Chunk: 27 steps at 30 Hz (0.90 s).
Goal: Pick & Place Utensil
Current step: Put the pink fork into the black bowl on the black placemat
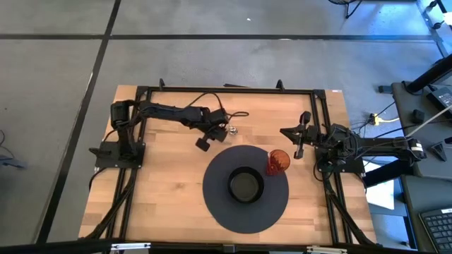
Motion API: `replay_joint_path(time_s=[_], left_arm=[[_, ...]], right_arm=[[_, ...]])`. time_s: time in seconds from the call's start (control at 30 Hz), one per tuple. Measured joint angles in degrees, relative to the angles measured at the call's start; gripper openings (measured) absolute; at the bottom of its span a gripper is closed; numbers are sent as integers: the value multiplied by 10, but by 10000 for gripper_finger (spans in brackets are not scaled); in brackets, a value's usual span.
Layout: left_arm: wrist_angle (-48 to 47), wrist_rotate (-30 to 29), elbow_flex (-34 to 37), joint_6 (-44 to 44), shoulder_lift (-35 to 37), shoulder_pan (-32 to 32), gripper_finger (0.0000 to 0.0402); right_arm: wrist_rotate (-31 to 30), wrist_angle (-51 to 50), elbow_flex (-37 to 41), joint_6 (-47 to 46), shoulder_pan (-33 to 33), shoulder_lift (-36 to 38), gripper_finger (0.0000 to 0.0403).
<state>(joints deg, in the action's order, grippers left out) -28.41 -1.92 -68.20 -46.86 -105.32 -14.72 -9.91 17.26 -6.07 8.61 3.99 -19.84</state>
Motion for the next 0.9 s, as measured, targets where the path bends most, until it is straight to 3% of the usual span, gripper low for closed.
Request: replay_joint_path(time_s=[0.3,0.7,0.9], left_arm=[[-24,-3,-1,54,1,-19,26],[-43,46,-1,73,-1,-31,120],[-36,50,-2,69,-12,-33,147]], right_arm=[[0,0,0,-6,0,0,26],[0,0,0,-6,0,0,26],[0,0,0,-6,0,0,26]])
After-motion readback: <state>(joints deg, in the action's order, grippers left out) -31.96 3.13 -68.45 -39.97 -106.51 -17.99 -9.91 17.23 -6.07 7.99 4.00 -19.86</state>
